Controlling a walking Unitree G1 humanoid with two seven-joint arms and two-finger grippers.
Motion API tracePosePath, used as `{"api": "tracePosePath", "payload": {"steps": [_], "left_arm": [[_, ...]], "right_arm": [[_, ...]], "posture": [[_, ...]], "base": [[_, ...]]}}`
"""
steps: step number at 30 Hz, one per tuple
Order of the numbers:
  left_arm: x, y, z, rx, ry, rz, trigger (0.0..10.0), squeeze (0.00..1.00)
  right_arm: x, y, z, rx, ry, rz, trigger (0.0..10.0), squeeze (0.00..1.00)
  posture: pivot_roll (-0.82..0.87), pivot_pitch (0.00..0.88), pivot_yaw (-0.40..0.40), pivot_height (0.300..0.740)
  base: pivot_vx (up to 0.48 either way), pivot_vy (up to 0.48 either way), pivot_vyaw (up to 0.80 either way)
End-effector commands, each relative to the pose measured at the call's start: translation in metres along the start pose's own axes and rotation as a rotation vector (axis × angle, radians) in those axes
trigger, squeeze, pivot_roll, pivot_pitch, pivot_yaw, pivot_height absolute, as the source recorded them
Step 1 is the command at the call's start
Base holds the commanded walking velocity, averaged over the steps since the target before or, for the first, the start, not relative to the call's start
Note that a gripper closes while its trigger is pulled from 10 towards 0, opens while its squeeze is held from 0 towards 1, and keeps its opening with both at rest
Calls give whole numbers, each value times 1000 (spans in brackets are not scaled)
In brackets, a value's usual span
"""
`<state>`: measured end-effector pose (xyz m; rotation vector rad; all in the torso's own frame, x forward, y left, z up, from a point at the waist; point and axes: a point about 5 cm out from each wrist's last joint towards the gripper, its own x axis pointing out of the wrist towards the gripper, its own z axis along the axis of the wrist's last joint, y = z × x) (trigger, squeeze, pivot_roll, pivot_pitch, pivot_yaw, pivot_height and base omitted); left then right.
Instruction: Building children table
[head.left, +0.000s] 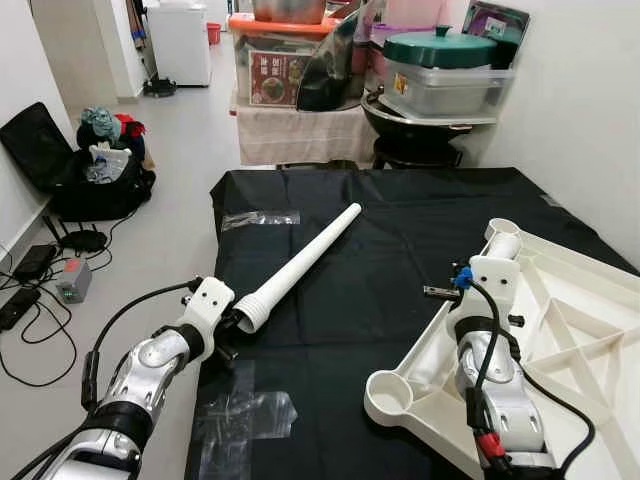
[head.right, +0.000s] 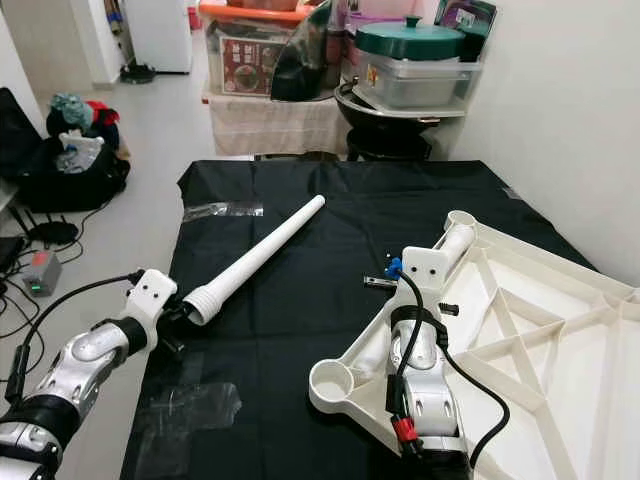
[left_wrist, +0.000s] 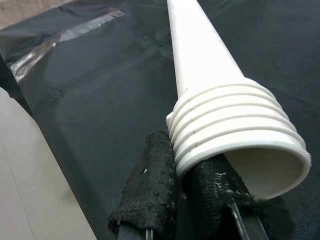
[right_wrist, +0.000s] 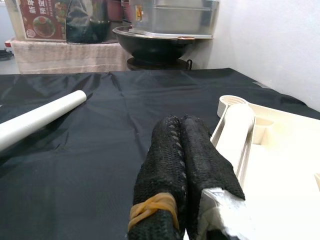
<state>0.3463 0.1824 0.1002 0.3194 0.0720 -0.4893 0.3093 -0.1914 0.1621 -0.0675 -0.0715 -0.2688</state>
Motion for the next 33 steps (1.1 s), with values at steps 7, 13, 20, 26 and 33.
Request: {"api": "tracePosePath", "payload": {"steps": [7, 13, 20, 26, 33], "left_arm": [[-1, 17, 23, -14, -139, 91, 0, 0], [-3, 29, 48, -86, -276, 108, 9176, 0], [-11, 29, 69, -120, -386, -46, 10000, 0], [-17, 21, 67, -81, -363, -162, 10000, 0], [-21, 7, 64, -10, -339, -246, 10000, 0]], "right_arm": [[5, 11, -3, 257, 87, 44, 10000, 0], [9, 22, 6, 768, 160, 158, 10000, 1000], [7, 38, 29, 1120, 160, 404, 10000, 1000], [-14, 55, 51, 1094, 86, 737, 10000, 1000], [-34, 67, 51, 1001, 135, 953, 10000, 1000]], "posture": [[48, 0, -63, 740], [55, 0, -68, 740], [67, 0, -74, 740], [69, 0, -73, 740], [74, 0, -75, 740]], "base": [[0, 0, 0], [0, 0, 0], [0, 0, 0], [0, 0, 0], [0, 0, 0]]}}
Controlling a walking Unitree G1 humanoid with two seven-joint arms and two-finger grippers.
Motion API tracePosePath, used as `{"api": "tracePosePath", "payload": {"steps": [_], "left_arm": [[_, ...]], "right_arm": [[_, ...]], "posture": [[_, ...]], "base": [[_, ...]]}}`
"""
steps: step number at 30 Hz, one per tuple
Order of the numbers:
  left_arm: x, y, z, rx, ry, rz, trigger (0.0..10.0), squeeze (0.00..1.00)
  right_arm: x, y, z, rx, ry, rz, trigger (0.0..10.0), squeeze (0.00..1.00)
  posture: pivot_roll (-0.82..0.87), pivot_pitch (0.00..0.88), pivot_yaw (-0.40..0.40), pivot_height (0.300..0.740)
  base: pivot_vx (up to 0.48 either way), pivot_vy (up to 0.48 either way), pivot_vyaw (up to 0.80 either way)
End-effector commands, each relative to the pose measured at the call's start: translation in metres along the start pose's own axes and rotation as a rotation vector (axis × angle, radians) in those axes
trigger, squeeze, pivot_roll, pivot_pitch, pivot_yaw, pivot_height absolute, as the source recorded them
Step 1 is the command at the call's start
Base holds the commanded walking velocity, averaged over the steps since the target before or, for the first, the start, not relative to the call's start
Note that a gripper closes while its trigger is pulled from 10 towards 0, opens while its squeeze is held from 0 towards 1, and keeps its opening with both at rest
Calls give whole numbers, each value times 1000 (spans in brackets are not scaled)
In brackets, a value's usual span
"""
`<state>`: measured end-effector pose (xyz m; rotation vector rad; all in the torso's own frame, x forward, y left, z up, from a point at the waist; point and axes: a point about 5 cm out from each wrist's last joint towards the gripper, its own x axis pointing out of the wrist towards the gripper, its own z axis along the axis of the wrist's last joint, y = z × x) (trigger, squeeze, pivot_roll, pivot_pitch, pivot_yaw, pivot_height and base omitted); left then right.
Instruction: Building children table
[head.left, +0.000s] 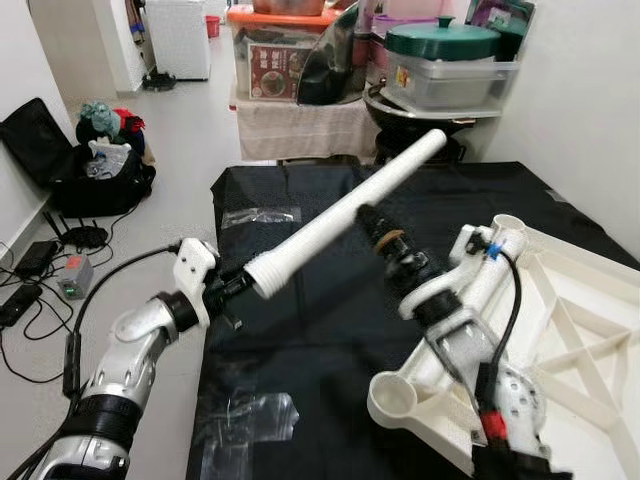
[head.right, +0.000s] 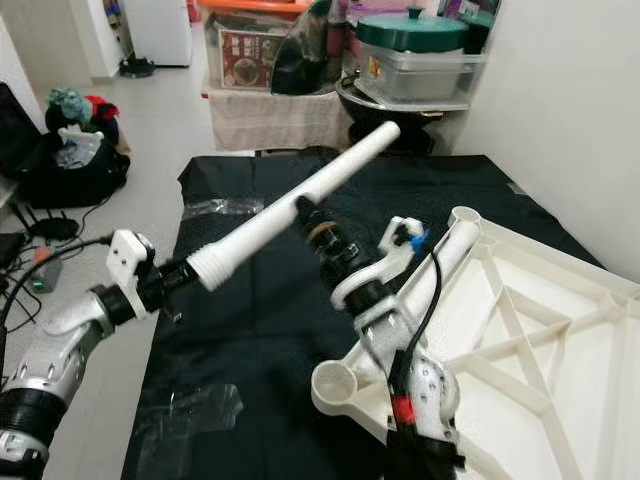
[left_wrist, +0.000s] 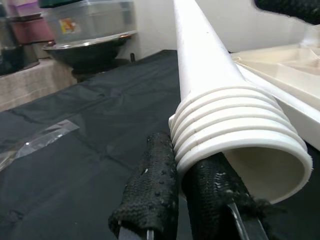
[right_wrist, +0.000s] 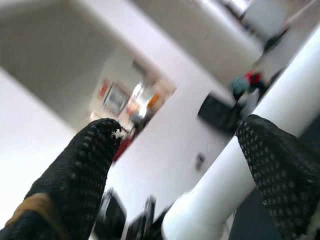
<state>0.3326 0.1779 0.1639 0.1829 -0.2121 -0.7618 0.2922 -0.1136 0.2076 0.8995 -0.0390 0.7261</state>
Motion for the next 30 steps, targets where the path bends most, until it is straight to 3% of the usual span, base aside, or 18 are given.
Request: {"api": "tracePosePath", "payload": {"steps": [1, 2, 13, 19, 27, 28, 30], "left_arm": [[0, -3, 1, 39, 9, -32, 10000, 0], [-1, -8, 0, 50, 13, -53, 10000, 0], [-3, -12, 8, 59, 0, -79, 10000, 0], [-4, -13, 11, 42, -11, -76, 10000, 0], [-5, -22, 7, -61, -21, -117, 10000, 0], [-6, -24, 4, -85, -12, -131, 10000, 0], [-7, -26, 2, -97, -5, -140, 10000, 0]], "right_arm": [[-1, -4, -1, 7, 20, -19, 10000, 1000], [2, -12, -5, 25, 45, -85, 10000, 1000], [-8, -35, -11, 14, 103, -246, 10000, 1000], [-11, -41, -9, 25, 90, -278, 10000, 1000], [-5, -40, -15, 99, 77, -242, 10000, 1000], [-3, -38, -17, 125, 74, -220, 10000, 792], [-2, -37, -18, 141, 73, -207, 10000, 792]], "posture": [[74, 0, -75, 740], [74, 0, -77, 740], [80, 0, -81, 740], [80, 0, -81, 740], [89, 0, -82, 740], [89, 0, -82, 740], [89, 0, -82, 740]], "base": [[0, 0, 0], [0, 0, 0], [0, 0, 0], [0, 0, 0], [0, 0, 0], [0, 0, 0], [0, 0, 0]]}}
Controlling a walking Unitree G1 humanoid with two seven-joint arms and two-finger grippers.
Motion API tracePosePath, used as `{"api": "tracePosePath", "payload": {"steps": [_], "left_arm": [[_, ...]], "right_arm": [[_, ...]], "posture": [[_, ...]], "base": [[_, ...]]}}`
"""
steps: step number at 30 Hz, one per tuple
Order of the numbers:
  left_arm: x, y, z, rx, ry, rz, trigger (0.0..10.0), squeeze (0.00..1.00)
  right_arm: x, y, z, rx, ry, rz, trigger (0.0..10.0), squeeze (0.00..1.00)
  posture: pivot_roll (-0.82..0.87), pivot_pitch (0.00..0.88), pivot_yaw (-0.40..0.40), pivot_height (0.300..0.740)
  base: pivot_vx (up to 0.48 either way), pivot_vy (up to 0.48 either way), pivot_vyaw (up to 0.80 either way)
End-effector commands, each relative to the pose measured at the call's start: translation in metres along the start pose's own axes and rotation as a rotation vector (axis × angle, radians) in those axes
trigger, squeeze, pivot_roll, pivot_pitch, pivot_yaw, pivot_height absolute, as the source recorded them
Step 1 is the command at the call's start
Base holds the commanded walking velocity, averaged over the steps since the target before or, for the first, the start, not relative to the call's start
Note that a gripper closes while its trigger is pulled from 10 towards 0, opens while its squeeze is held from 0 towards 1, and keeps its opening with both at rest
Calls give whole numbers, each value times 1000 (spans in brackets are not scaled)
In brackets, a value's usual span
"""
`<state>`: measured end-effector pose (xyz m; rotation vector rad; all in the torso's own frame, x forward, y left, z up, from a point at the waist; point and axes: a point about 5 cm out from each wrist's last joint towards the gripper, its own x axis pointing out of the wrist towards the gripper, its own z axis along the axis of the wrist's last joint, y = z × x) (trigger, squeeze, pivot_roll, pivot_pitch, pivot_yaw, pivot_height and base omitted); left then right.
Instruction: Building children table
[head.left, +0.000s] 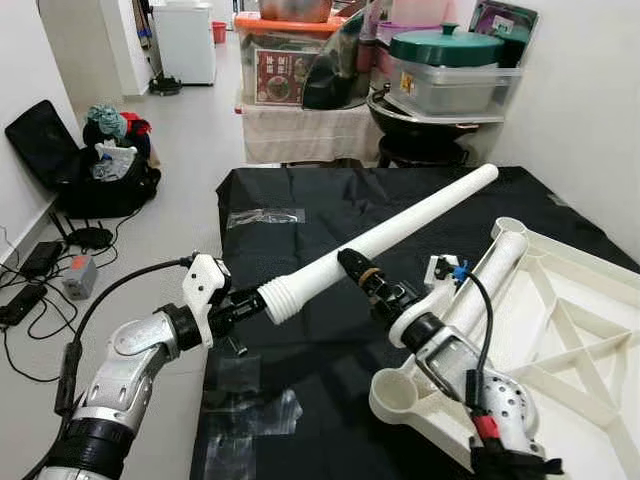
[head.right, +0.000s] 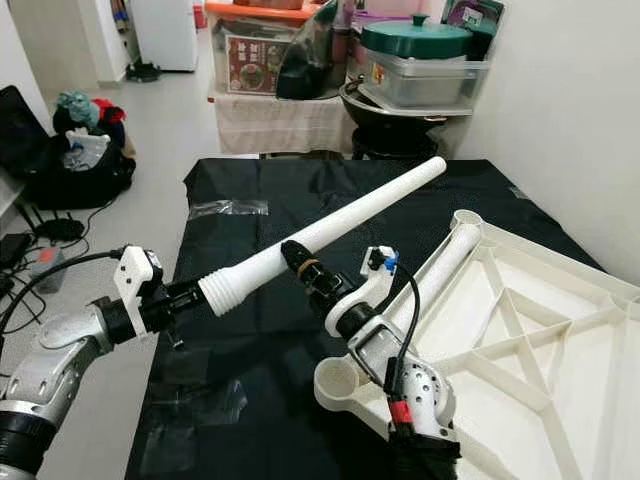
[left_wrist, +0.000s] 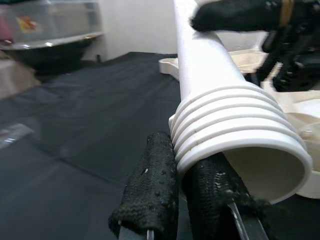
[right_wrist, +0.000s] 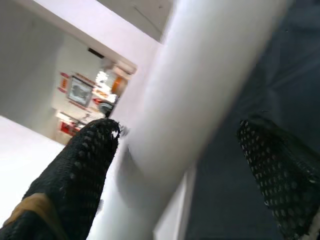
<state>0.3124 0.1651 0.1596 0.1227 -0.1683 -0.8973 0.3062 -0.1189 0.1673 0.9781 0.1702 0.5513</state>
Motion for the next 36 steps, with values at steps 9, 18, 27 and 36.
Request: {"api": "tracePosePath", "payload": {"steps": [9, 18, 27, 36], "left_arm": [[2, -11, -6, -55, 9, -62, 10000, 0], [6, -19, -4, -84, -1, -112, 10000, 0], [5, -24, -8, -98, 21, -144, 10000, 0], [3, -22, -11, -97, 40, -126, 10000, 1000]], "right_arm": [[6, 4, -14, 59, 34, 24, 10000, 0], [10, 0, -25, 110, 59, 8, 10000, 0], [10, -1, -14, 124, -23, -2, 0, 0], [9, 1, -11, 116, -37, 9, 0, 0]], "posture": [[87, 0, -80, 740], [89, 0, -83, 740], [84, 0, -79, 740], [84, 0, -79, 740]], "base": [[0, 0, 0], [0, 0, 0], [0, 0, 0], [0, 0, 0]]}}
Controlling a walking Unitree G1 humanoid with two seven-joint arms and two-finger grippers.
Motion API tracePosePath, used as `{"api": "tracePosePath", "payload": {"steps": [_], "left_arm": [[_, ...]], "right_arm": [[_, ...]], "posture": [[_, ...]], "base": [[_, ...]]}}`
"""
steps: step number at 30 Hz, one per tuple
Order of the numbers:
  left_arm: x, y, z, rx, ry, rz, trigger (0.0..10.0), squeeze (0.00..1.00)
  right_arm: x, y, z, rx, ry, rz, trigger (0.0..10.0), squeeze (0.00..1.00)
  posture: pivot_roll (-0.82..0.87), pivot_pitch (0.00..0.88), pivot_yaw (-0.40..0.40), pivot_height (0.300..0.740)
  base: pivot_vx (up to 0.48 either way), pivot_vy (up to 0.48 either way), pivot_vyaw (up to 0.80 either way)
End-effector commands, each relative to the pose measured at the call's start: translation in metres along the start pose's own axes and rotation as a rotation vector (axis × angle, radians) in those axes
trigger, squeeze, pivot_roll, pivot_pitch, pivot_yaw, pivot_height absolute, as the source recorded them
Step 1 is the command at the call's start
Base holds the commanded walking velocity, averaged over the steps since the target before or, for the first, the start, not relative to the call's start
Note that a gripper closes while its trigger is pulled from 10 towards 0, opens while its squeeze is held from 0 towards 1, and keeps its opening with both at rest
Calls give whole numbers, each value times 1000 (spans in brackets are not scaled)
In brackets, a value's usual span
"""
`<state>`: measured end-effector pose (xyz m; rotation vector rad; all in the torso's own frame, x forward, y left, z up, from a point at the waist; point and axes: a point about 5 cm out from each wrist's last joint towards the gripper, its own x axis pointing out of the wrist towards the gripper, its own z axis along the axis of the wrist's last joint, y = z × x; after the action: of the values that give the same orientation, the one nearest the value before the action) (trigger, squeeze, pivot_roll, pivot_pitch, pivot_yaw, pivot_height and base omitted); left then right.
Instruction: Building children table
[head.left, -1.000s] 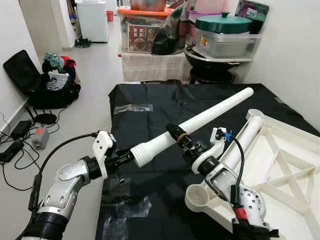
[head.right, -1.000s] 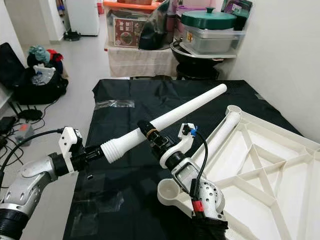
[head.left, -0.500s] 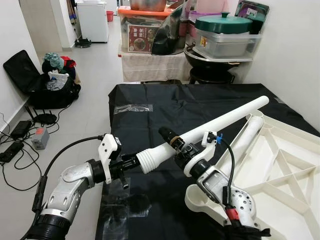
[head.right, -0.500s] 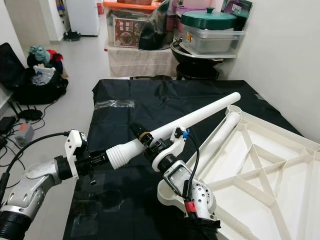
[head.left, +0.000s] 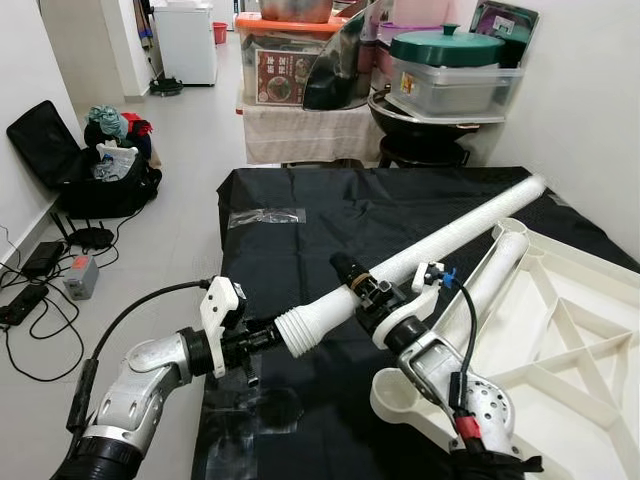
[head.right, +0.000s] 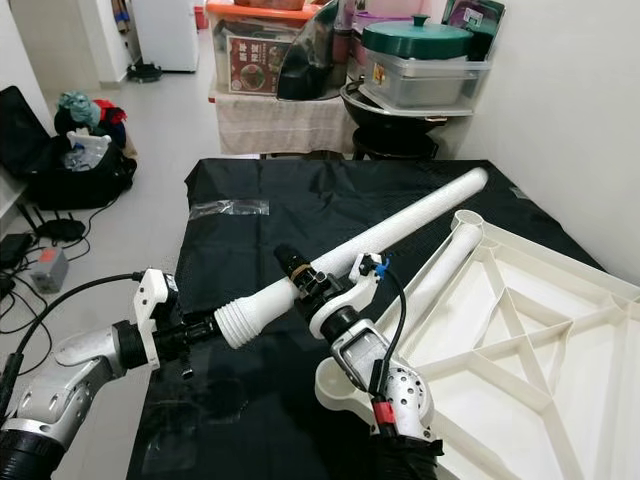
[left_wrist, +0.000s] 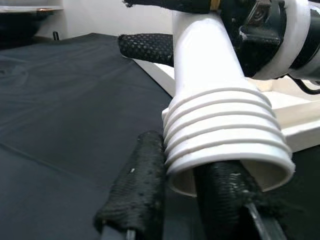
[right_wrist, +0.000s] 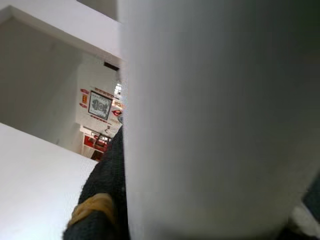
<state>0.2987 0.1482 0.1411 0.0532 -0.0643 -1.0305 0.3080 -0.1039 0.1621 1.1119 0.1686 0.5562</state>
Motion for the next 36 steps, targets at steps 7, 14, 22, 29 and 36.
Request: {"api": "tracePosePath", "payload": {"steps": [7, 14, 22, 29, 36], "left_arm": [[-5, 9, 0, 5, -11, 53, 10000, 1000], [-9, 13, 2, 45, -17, 108, 10000, 1000], [-25, 8, -5, 56, 66, 85, 10000, 1000], [-33, 6, -7, 47, 86, 103, 10000, 537], [-34, 13, -7, 50, 92, 183, 10000, 0]], "right_arm": [[0, 1, 4, -16, -20, -7, 0, 0], [1, 1, 6, 1, -35, -41, 0, 0], [-3, -8, 49, -95, -148, -146, 0, 0], [-9, -2, 86, -310, -180, -178, 0, 0], [-13, 13, 87, -601, -87, -148, 0, 0]], "posture": [[80, 0, -79, 740], [78, 0, -78, 740], [81, 0, -81, 740], [84, 0, -87, 740], [74, 0, -83, 740]], "base": [[0, 0, 0], [0, 0, 0], [0, 0, 0], [0, 0, 0], [0, 0, 0]]}}
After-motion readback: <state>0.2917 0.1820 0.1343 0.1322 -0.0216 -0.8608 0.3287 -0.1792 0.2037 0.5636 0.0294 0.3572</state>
